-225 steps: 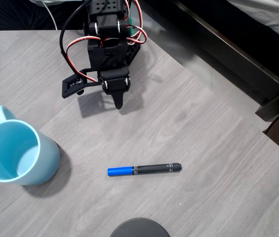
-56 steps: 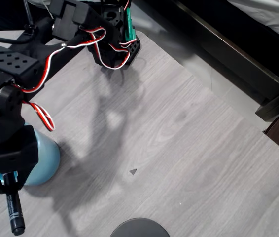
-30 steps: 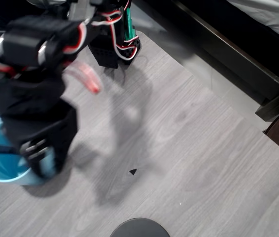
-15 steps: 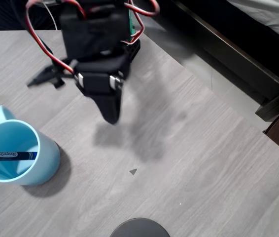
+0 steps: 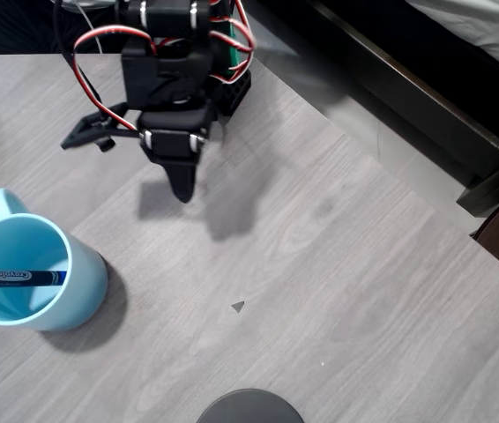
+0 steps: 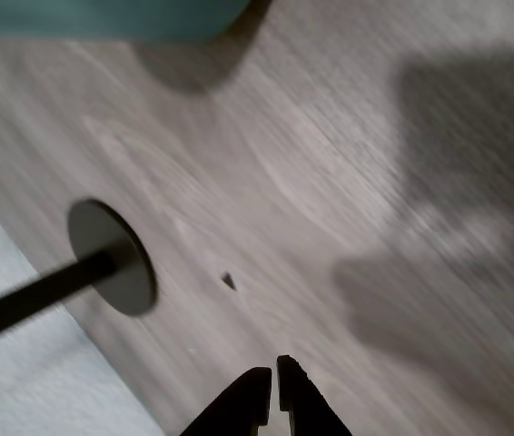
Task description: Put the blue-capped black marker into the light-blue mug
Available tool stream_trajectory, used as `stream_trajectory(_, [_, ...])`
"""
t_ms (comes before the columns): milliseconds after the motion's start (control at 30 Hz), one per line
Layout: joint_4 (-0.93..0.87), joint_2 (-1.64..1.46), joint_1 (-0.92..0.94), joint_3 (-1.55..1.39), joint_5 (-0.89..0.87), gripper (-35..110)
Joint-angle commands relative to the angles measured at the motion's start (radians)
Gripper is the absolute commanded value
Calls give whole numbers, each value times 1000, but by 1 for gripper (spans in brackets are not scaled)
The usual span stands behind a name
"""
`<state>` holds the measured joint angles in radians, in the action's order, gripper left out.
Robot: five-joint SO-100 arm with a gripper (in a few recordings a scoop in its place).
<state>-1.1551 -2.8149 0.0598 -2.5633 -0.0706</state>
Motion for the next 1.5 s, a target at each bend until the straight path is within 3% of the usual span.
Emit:
stream_trajectory(0, [40, -110, 21, -115, 20, 0])
stream_trajectory(733, [14, -523, -61, -491, 69, 0])
stream_trajectory(1467, [-77, -523, -46, -531, 81, 0])
